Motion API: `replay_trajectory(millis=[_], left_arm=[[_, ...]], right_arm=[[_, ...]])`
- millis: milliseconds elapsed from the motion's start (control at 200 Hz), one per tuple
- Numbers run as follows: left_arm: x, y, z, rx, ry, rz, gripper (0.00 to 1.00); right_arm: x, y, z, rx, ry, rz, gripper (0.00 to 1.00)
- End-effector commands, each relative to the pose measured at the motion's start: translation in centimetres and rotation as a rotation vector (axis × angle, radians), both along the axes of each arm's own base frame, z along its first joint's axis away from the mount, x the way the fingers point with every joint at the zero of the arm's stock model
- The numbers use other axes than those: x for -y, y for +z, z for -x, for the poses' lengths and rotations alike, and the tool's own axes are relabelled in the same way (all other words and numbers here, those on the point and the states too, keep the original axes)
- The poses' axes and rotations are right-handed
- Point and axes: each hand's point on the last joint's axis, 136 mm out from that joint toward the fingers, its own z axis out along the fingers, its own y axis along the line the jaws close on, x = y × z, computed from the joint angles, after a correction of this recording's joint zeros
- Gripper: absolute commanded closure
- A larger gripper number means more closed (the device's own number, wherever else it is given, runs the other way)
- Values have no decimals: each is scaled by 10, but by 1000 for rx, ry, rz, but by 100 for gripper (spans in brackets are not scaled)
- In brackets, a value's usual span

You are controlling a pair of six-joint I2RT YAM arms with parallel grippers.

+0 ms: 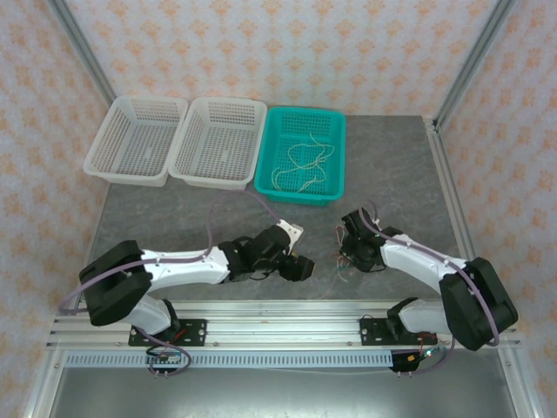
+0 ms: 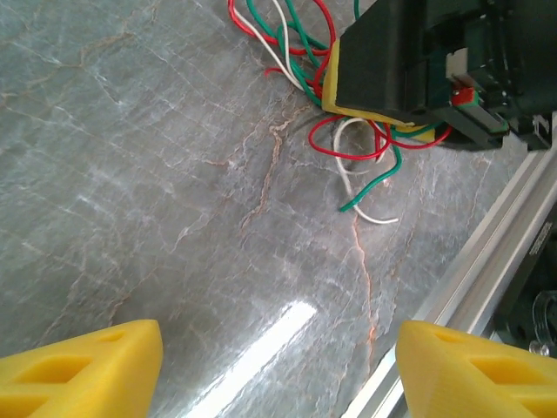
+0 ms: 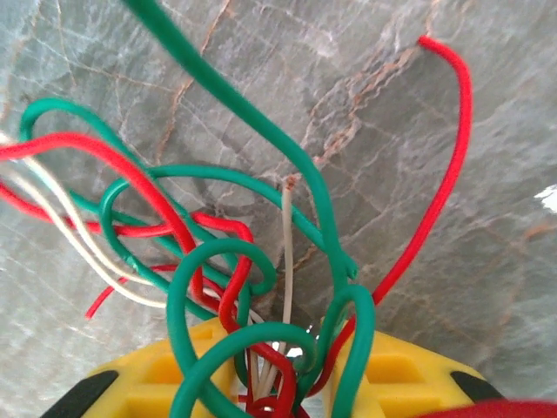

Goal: Untangle the cables

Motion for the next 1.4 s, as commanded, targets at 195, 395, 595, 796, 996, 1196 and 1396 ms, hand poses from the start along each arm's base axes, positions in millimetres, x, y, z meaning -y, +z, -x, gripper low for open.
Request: replay_trajectory(millis=[195,395,595,796,996,1196,1396], left_arm=[[-1,19,-15,25,91,111,30],[-19,29,-16,47,109,131,30],[-22,23,-27,12,165,143,32],[-23,20,-36,55,144,124,56],[1,7,-29,113,-8,210,66],[18,13,-40,274,-81,236,47],[28,4,-56,334,-96,167,44]], right_arm=[[-63,34,-15,47,-86,-427,60],[-68,65,-34,150,-191,-557,69],[-67,57,-30,133,-142,-506,87],[-70,51,-23,107,-126,-524,91],[-73,60,-31,117,-206,-601,98],[-70,74,-32,135,-277,-650,99],[-70,96,-35,170,-276,-694,99]])
